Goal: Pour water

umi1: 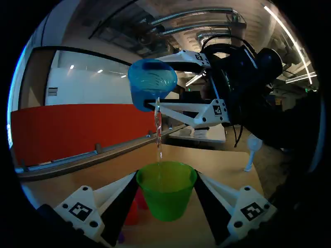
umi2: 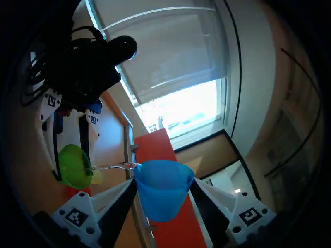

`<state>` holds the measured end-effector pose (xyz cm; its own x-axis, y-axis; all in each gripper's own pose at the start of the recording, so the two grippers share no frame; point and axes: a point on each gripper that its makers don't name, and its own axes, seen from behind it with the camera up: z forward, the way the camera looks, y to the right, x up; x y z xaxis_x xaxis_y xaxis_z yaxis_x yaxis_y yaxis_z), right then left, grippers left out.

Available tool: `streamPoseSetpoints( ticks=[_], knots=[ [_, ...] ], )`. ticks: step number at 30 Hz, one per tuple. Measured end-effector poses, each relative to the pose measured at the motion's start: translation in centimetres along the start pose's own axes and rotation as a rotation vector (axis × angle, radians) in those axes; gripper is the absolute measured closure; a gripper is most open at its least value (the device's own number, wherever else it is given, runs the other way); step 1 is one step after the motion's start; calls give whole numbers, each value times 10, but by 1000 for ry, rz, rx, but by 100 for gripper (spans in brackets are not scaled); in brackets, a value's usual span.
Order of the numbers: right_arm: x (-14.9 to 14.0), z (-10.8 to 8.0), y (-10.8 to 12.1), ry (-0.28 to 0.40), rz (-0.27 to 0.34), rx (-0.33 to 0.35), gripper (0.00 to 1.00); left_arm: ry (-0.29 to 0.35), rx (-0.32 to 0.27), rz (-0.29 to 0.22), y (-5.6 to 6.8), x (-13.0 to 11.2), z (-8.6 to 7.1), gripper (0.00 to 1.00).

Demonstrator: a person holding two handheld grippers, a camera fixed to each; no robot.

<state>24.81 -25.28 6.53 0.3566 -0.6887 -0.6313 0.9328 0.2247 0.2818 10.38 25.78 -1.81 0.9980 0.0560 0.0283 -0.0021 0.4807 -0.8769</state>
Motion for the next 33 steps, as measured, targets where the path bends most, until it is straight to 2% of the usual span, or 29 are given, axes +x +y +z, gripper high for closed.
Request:
streamPoseSetpoints(
  ticks=[33],
  knots=[
    [6, 2, 6, 3, -125, -18, 9, -4, -3, 8, 2, 0, 1, 11]
  ],
)
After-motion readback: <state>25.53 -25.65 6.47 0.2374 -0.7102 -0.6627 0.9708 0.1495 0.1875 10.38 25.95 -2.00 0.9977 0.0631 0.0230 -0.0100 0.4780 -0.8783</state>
